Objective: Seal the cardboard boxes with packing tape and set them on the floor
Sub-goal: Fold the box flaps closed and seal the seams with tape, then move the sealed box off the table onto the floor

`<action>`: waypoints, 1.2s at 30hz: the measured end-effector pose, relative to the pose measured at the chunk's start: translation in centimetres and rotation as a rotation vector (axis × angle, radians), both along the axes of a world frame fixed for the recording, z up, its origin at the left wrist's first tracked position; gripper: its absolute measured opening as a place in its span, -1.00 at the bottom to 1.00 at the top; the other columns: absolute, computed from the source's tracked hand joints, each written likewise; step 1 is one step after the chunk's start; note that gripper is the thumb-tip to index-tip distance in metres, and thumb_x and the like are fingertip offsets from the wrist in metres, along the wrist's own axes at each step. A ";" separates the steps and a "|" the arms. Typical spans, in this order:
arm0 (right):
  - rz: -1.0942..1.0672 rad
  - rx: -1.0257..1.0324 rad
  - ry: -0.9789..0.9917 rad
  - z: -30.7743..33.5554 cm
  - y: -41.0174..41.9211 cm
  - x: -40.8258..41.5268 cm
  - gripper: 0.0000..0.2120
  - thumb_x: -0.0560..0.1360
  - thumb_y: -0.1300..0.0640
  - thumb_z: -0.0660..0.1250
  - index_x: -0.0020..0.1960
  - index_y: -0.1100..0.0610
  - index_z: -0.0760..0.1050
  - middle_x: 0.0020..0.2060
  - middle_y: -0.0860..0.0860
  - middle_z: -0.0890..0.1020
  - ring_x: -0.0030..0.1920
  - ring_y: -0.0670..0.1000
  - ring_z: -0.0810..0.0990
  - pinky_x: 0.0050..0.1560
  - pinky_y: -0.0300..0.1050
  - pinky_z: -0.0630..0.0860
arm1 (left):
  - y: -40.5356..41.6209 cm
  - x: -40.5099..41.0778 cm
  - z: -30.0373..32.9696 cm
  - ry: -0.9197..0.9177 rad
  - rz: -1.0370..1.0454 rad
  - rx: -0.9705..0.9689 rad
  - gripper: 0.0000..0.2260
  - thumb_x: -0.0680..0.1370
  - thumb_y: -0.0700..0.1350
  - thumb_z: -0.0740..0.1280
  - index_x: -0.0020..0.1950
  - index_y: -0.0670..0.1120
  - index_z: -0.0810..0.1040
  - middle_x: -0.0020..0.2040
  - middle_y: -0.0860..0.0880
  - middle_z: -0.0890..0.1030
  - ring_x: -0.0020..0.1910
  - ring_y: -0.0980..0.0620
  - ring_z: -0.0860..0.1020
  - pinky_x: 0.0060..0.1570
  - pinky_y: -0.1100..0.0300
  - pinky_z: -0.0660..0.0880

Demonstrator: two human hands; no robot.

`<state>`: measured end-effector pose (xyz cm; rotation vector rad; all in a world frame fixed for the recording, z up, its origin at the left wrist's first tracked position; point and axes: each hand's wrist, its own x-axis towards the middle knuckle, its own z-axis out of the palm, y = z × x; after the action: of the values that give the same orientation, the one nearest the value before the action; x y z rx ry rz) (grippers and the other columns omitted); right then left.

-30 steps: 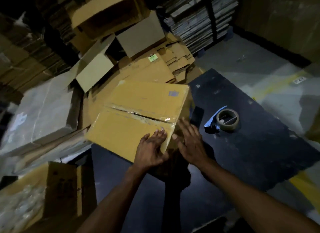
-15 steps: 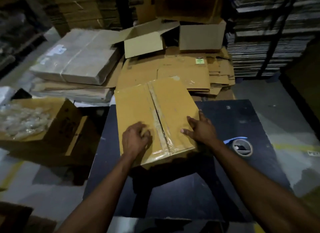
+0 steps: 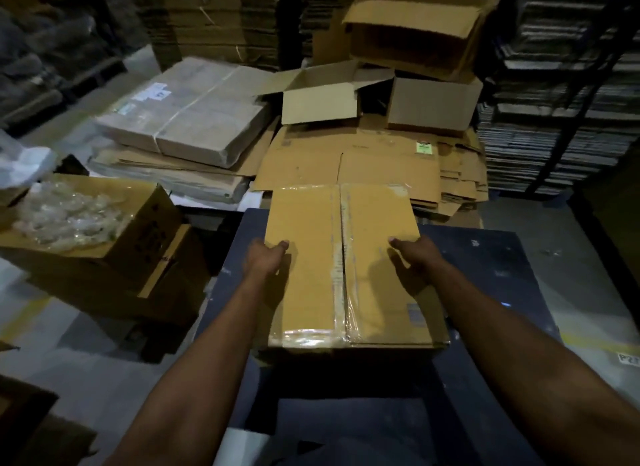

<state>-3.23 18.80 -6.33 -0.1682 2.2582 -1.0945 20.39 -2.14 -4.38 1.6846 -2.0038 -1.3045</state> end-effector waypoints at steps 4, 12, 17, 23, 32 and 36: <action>-0.102 -0.070 0.024 -0.8 -0.6 0.3 -0.57 0.51 0.03 0.51 0.25 0.29 0.58 0.15 0.20 0.66 0.08 0.19 0.62 0.06 0.09 0.58 | 1.1 -0.2 0.6 0.200 0.055 0.205 -0.83 0.60 -0.22 0.45 -0.18 -0.18 0.57 -0.25 -0.09 0.56 -0.41 0.03 0.50 -0.60 0.35 0.38; -0.105 -0.185 0.420 7.6 0.2 0.9 -0.35 0.46 -0.18 0.48 0.46 -0.02 0.37 0.24 0.01 0.62 0.21 0.13 0.59 0.21 0.14 0.56 | -5.0 -2.0 1.3 0.475 0.082 0.021 -0.52 0.38 0.23 0.43 0.23 0.05 0.60 0.04 0.06 0.69 0.05 -0.08 0.65 0.17 -0.11 0.59; -0.210 -0.280 0.579 13.3 4.4 -0.6 -0.29 0.41 -0.10 0.53 0.49 0.00 0.36 0.28 -0.03 0.59 0.25 0.06 0.58 0.31 0.19 0.52 | -3.1 -7.3 6.9 0.698 0.020 -0.032 -0.43 0.55 -0.06 0.48 0.53 -0.09 0.39 0.28 0.04 0.48 0.27 -0.01 0.47 0.22 0.08 0.42; -0.464 -0.248 0.756 18.1 15.4 -0.9 -0.35 0.45 0.03 0.54 0.46 -0.01 0.37 0.28 0.01 0.58 0.27 0.07 0.56 0.34 0.12 0.50 | 6.3 -15.6 10.8 0.828 -0.216 0.076 -0.33 0.48 0.03 0.47 0.56 -0.06 0.38 0.44 -0.02 0.48 0.35 -0.01 0.45 0.33 0.00 0.44; -0.886 -0.119 0.811 19.3 37.9 0.9 -0.16 0.36 -0.15 0.49 0.55 0.02 0.27 0.39 0.05 0.52 0.34 0.09 0.50 0.38 0.10 0.46 | 27.8 -25.6 12.4 0.837 -0.637 0.204 -0.32 0.30 0.17 0.43 0.40 0.00 0.51 0.20 -0.03 0.65 0.14 -0.09 0.62 0.19 -0.08 0.58; -1.034 -0.041 0.789 17.2 49.9 1.6 -0.15 0.35 -0.23 0.45 0.55 -0.03 0.27 0.38 0.04 0.55 0.34 0.11 0.53 0.35 0.10 0.50 | 40.4 -27.6 13.2 0.816 -0.851 0.243 -0.50 0.52 -0.07 0.45 0.45 -0.06 0.46 0.20 -0.01 0.59 0.12 -0.06 0.58 -0.04 0.18 0.48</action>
<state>-1.63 68.72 10.89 0.7751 3.1211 -1.8015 -7.18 38.22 8.83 0.1225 -2.0558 -2.0783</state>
